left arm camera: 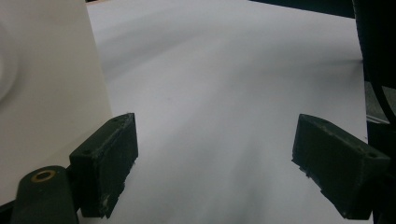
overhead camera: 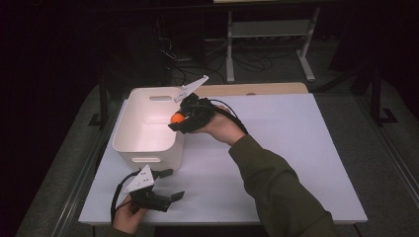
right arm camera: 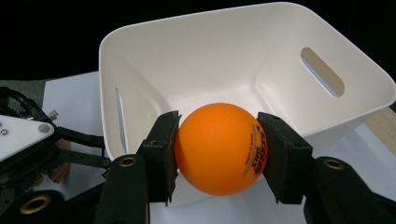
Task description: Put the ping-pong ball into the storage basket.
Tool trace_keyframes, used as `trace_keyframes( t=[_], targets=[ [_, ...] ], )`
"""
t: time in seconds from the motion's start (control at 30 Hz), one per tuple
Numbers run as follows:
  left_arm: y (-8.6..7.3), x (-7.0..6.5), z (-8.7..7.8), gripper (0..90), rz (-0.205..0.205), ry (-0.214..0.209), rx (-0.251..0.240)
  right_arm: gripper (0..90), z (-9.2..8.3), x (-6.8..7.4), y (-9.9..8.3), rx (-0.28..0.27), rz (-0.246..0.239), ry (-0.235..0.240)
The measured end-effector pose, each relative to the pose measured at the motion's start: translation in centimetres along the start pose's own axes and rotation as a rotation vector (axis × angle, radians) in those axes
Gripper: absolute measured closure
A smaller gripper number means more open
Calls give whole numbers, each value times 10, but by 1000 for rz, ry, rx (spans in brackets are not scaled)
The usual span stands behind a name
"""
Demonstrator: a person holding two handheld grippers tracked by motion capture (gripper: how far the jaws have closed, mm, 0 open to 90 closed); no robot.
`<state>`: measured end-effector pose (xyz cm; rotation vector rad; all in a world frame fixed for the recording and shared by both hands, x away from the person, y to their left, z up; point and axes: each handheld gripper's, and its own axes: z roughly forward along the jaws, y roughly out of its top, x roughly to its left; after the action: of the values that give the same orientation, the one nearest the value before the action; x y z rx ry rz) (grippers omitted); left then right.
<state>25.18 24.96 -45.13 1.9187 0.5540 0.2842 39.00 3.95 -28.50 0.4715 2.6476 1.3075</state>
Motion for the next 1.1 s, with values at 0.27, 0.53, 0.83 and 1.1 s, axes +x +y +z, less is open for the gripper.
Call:
trace_keyframes(
  t=[0.27,0.53,0.83,1.1],
  targets=[
    [0,0,0,142,-1,-1,-1,494,10,1,10,-7,2,10],
    [0,0,0,141,1,-1,1,494,19,3,20,-5,-4,20],
    [0,0,0,142,4,-1,-1,494,31,6,27,6,-7,29],
    [0,0,0,142,6,-1,-1,494,44,9,32,28,-14,41]
  ],
)
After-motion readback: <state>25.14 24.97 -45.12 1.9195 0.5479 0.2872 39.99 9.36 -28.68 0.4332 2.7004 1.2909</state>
